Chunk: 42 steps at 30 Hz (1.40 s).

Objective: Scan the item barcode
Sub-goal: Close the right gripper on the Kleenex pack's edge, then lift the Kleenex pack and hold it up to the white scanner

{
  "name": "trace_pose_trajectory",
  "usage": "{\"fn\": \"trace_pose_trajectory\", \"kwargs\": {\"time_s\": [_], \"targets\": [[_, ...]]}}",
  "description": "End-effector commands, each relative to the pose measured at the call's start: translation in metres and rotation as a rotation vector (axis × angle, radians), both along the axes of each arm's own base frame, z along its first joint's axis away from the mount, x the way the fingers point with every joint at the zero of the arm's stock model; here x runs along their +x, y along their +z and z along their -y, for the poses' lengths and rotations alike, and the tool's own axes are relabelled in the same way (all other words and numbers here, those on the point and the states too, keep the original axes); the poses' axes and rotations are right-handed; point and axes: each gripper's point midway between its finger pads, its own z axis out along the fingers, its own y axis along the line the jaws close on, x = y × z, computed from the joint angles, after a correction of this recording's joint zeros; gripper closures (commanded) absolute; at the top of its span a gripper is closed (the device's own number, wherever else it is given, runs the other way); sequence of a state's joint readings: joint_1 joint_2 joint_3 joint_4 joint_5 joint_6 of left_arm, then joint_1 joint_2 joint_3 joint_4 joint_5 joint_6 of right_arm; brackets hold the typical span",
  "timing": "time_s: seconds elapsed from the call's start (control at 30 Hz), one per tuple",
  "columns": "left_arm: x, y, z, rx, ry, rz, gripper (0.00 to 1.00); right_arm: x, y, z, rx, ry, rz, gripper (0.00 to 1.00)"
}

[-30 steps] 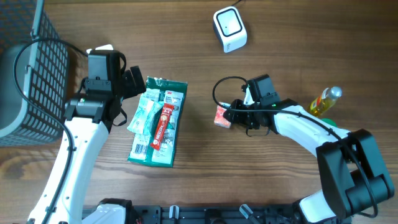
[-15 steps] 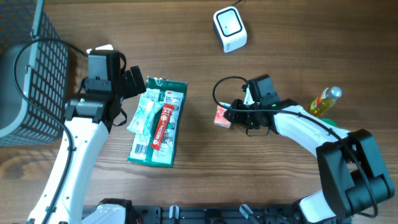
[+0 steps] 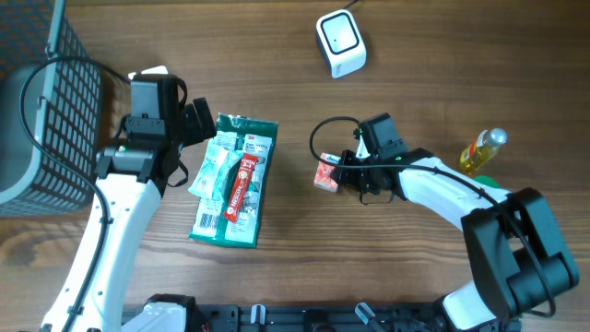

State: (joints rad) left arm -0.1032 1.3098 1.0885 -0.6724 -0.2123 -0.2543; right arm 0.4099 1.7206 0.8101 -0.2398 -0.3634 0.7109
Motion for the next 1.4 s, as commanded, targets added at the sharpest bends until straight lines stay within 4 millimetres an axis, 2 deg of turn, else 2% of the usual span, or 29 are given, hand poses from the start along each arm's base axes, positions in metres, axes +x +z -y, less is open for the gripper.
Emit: {"fn": "trace_pose_trajectory", "kwargs": {"time_s": [0.0,0.13,0.2,0.23,0.3,0.4,0.43,0.5,0.7,1.37], "targets": [[0.002,0.006,-0.002,-0.007,0.02,0.02,0.0,-0.002,-0.019,0.007,-0.052,-0.038,-0.038,0.96],[0.002,0.006,-0.002,-0.007,0.02,0.02,0.0,-0.001,-0.017,0.008,-0.037,-0.034,-0.036,0.96],[0.002,0.006,-0.002,-0.007,0.02,0.02,0.0,-0.001,0.0,-0.001,0.065,0.035,-0.02,0.96],[0.002,0.006,-0.002,-0.007,0.02,0.02,0.0,0.0,0.016,-0.007,0.153,0.1,0.014,0.96],[0.002,0.006,-0.002,-0.007,0.02,0.02,0.0,0.0,0.066,-0.017,0.395,0.266,0.133,0.96],[0.002,0.006,-0.002,-0.007,0.02,0.02,0.0,-0.022,0.146,-0.016,0.765,0.543,0.363,0.96],[0.002,0.006,-0.002,-0.007,0.02,0.02,0.0,-0.03,0.162,-0.015,0.847,0.601,0.413,0.96],[0.002,0.006,-0.002,-0.007,0.02,0.02,0.0,-0.04,0.18,-0.012,0.951,0.664,0.465,0.96],[0.002,0.006,-0.002,-0.007,0.02,0.02,0.0,-0.045,0.187,-0.012,1.003,0.681,0.46,0.96],[0.002,0.006,-0.002,-0.007,0.02,0.02,0.0,-0.042,0.183,-0.012,0.976,0.671,0.46,0.96]]}}
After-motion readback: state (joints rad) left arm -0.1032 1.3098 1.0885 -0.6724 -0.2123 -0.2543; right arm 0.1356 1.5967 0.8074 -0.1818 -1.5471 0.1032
